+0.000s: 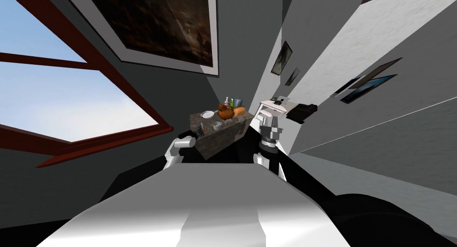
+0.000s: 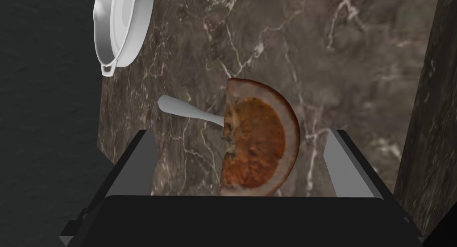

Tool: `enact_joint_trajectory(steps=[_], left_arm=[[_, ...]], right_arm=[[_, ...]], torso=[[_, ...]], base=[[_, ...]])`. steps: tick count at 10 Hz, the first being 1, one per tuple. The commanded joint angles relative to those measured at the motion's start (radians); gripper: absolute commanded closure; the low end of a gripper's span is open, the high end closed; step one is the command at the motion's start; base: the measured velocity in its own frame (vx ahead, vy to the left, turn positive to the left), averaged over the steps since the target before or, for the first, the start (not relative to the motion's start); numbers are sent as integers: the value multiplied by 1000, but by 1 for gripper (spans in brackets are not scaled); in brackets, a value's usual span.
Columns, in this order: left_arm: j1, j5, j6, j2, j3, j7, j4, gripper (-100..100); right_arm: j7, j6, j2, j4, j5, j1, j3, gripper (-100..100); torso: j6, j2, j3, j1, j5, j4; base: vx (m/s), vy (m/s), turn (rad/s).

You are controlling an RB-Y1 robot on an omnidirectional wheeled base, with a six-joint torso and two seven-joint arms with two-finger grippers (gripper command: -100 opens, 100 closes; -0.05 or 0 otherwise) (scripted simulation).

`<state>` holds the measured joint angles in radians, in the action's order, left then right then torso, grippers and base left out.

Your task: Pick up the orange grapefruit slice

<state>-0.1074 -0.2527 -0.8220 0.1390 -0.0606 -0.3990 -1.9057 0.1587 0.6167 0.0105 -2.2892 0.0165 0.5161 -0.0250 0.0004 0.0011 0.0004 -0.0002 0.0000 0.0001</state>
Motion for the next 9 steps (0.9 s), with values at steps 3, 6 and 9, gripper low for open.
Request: enact_joint_trajectory(steps=[3, 6, 9], left_arm=[[61, -18, 32, 30, -52, 2, 101, -100], [112, -35, 53, 56, -96, 3, 176, -100], [163, -51, 75, 82, -140, 4, 251, -100]], right_arm=[[0, 0, 0, 0, 0, 0, 0, 0], [0, 0, 0, 0, 0, 0, 0, 0], [0, 0, 0, 0, 0, 0, 0, 0]], torso=[[0, 3, 2, 0, 0, 1], [0, 4, 2, -1, 0, 1], [0, 3, 2, 0, 0, 1]], base=[[-68, -17, -134], [-75, -22, -129], [-56, -21, -130]])
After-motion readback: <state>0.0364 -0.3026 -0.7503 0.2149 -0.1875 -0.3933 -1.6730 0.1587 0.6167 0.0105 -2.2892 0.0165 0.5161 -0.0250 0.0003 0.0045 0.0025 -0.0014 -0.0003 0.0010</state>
